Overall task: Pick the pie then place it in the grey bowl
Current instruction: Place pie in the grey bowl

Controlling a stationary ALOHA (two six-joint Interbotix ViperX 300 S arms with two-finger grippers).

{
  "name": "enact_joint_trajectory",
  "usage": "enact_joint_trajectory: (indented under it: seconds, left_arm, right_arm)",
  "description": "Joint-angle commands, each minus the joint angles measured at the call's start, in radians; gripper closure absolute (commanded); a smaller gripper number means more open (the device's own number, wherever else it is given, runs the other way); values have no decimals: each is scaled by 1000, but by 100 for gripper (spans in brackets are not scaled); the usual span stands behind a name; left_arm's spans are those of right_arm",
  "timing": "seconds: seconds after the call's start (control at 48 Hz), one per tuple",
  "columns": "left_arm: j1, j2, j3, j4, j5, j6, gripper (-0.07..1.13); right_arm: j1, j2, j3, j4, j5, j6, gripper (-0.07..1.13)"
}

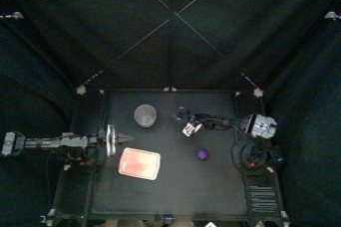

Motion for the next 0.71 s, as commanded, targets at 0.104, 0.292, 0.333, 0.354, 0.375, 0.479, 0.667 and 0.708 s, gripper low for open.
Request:
enact_joint_trajectory:
  seconds: [0.104,0.292,0.333,0.354,0.375,0.479,0.667,0.708]
  left_arm:
    - [3,3,-12,-2,-11,-2,102]
    - [3,3,-11,-11,-12,-2,102]
    - [3,3,-11,-11,-12,-2,102]
    - [2,3,-11,-11,-11,-2,102]
    - [2,3,-11,-12,-11,-2,102]
    - [3,3,-11,-14,-11,-2,102]
    - [2,3,-11,-15,-11,0,102]
    - [3,3,-11,-15,-11,0,102]
  right_arm:
    - [5,-37,-29,-3,-6,-2,32]
    - [25,-64,-75,-21,-15,-2,32]
    - [31,-78,-97,-25,-23,-2,32]
    - [37,-87,-117,-26,-34,-3,32]
    - [41,-94,-130,-26,-43,-3,32]
    - [61,-109,-206,-26,-126,-6,32]
    - [81,-64,-334,-14,-325,-11,32]
    - [84,-44,-357,-11,-367,-12,32]
